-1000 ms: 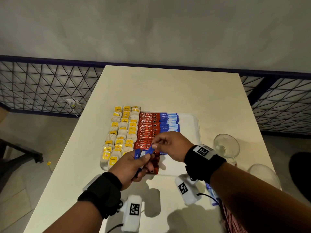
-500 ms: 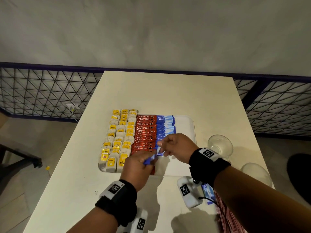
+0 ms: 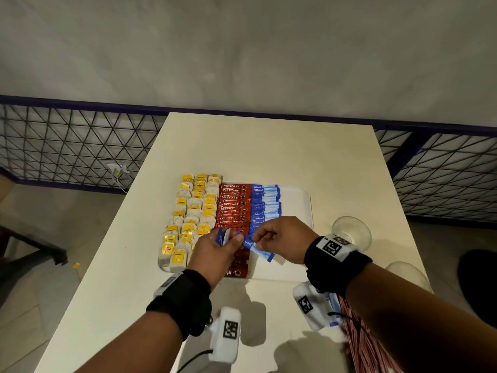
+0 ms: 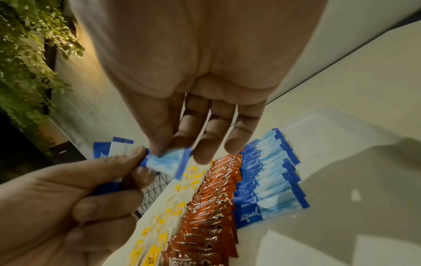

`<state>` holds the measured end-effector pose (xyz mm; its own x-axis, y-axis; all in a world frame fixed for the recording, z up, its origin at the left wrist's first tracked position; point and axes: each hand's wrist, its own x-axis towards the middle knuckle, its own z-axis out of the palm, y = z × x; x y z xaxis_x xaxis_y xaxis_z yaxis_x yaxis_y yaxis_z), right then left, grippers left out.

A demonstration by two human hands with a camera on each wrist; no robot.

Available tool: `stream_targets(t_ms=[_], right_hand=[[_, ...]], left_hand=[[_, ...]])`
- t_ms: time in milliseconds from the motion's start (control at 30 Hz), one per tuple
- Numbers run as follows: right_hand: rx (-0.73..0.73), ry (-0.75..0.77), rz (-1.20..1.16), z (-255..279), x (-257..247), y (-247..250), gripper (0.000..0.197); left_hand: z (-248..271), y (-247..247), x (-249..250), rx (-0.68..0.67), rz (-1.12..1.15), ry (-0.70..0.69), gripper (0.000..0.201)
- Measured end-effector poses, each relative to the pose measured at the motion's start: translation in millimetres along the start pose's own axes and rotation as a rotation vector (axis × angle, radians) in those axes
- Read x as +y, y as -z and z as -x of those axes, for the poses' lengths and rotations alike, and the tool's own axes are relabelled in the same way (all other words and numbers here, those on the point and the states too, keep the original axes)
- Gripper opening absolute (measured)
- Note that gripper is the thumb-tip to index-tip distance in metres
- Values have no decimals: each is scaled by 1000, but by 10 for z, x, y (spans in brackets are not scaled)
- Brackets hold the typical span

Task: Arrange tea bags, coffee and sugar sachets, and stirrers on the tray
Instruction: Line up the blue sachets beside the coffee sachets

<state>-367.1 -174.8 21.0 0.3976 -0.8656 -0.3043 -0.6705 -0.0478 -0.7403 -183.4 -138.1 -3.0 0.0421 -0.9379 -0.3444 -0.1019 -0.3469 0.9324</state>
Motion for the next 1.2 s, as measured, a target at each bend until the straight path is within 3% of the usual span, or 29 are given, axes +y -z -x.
stream_targets(t_ms=[133,333,467,733,1200], right_hand=[[11,-25,152,-58,56,-3,9],[-51,-150,510,-162,383,-53,18],[-91,-185,587,-266,486,-167,16],[-122,-174,702,-421,515,-331,23],[-97,-141,822,-485,422,-357,23]], left_hand=[[-14,3,-53,20,-13,31,9],[-204,643,-355,395,-538,90,21],[-327,1105,-461,539,-625,182,24],[-507,1352,-629,429,-771,320,28],[-533,1335,-678,429,-710,310,23]])
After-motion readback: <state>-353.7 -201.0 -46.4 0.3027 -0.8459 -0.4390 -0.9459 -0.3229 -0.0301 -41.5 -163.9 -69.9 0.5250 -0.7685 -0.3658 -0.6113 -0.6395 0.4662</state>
